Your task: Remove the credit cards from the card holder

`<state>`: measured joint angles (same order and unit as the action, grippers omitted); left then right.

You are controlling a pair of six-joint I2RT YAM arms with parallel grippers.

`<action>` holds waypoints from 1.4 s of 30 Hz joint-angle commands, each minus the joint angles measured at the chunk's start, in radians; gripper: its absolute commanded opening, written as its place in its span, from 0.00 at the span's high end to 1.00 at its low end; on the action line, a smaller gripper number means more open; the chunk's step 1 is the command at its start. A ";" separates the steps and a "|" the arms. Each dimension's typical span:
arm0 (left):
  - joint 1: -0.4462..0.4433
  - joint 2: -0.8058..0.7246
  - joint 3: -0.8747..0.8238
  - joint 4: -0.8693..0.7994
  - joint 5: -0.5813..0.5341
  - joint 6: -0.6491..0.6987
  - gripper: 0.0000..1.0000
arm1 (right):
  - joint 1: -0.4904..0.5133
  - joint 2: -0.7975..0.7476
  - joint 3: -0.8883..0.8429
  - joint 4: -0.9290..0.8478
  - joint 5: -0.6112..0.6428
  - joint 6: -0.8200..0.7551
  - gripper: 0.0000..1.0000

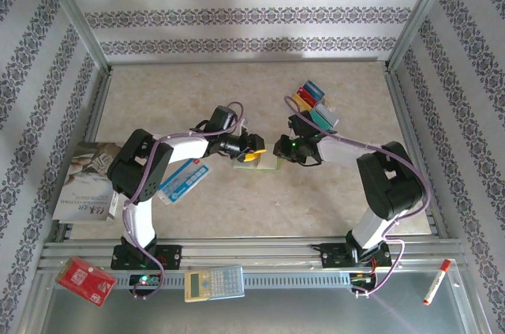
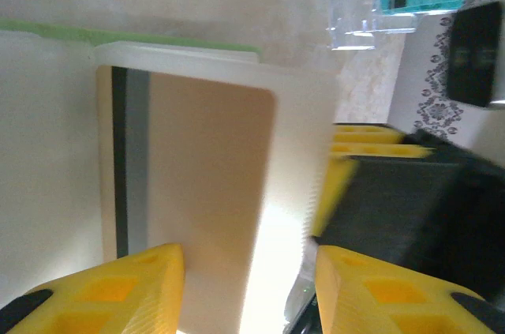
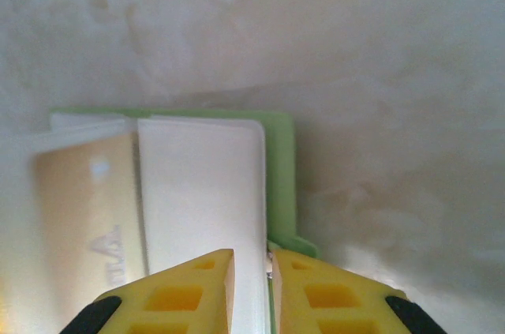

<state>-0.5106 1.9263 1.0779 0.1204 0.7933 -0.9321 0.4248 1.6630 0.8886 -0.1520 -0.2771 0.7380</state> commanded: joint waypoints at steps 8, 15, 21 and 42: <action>-0.031 0.037 0.048 0.039 -0.027 -0.027 0.51 | -0.027 -0.176 -0.077 0.044 0.096 0.025 0.78; -0.029 0.037 0.041 0.049 -0.034 -0.042 0.51 | -0.005 -0.165 -0.041 0.065 -0.002 -0.015 0.80; -0.028 -0.002 0.045 0.049 -0.036 -0.044 0.49 | 0.003 -0.154 -0.045 0.080 0.008 -0.002 0.80; 0.026 0.005 0.002 -0.085 -0.115 0.016 0.65 | 0.055 0.110 0.050 -0.021 0.002 -0.035 0.79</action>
<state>-0.4858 1.9053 1.0634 0.0597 0.6552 -0.9344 0.4820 1.7493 0.9169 -0.1490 -0.2855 0.7078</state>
